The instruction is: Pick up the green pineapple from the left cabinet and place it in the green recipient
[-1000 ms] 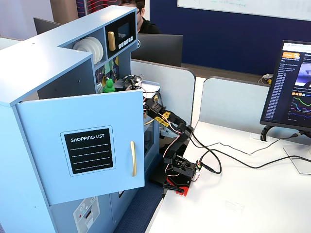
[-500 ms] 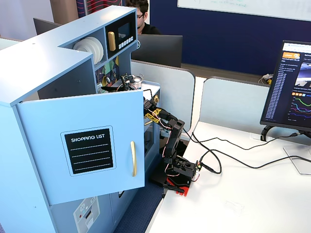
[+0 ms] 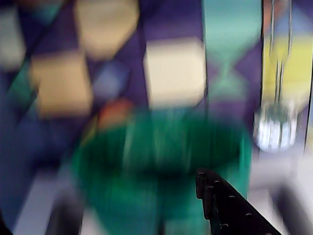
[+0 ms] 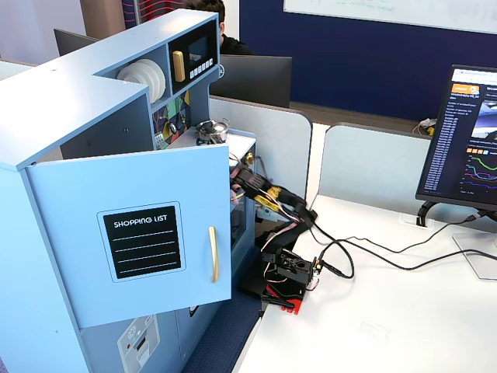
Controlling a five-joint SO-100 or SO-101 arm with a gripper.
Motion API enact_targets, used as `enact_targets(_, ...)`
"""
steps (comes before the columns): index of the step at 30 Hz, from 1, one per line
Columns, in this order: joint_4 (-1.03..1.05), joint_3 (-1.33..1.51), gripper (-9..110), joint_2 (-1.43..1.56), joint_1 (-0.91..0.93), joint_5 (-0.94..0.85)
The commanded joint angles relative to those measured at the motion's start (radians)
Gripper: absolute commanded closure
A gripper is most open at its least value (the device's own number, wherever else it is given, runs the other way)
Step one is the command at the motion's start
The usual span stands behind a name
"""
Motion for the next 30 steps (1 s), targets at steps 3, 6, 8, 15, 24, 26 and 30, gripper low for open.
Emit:
enact_targets(3,0.367,0.437,57,0.561,0.021,0.041)
enact_targets(6,0.420,0.635,58,0.710,0.055,0.029)
enact_targets(8,0.454,0.749,59,0.782,0.074,0.020)
enact_targets(15,0.479,0.980,61,0.811,0.052,0.057)
enact_targets(24,0.908,0.989,78,0.813,0.025,0.087)
enact_targets(26,1.014,0.989,83,0.813,0.006,0.066)
enact_targets(30,1.172,0.989,86,0.813,-0.038,0.069)
